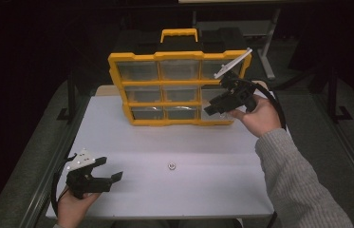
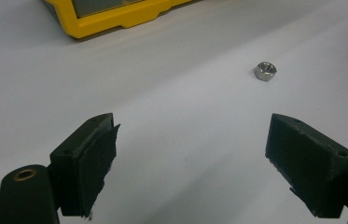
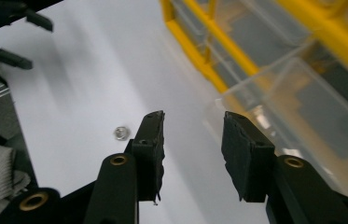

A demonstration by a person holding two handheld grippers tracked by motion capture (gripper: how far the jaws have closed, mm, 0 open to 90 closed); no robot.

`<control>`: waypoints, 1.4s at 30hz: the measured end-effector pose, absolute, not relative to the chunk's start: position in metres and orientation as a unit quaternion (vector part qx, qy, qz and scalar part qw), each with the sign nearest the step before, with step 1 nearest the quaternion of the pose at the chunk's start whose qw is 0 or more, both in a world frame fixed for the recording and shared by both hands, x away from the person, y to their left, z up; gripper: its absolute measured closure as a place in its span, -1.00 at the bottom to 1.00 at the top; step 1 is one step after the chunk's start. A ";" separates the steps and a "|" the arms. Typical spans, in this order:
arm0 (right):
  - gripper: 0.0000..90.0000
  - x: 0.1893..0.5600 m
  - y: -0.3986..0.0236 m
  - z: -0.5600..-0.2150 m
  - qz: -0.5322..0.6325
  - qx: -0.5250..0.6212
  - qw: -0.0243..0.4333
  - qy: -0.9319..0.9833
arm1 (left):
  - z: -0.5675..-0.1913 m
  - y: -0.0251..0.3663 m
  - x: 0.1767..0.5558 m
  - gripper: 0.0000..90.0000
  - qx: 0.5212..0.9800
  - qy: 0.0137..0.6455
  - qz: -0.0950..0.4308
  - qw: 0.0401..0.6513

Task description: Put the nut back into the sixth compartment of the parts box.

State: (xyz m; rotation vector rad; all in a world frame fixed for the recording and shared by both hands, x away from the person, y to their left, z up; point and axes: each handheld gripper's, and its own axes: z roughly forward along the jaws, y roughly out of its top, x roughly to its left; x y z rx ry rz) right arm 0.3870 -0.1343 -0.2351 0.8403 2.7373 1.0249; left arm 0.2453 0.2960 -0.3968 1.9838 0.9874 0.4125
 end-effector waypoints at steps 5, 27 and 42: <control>0.24 0.375 -0.123 -0.250 0.341 0.255 0.043 0.904 | -0.397 0.297 0.245 -0.64 0.796 0.397 0.164 0.426; 0.05 0.360 -0.078 -0.339 0.331 0.229 0.005 0.915 | -0.398 0.295 0.246 -0.64 0.798 0.396 0.162 0.425; 0.03 0.359 -0.047 -0.392 0.310 0.217 -0.016 0.926 | -0.397 0.296 0.245 -0.64 0.797 0.396 0.162 0.426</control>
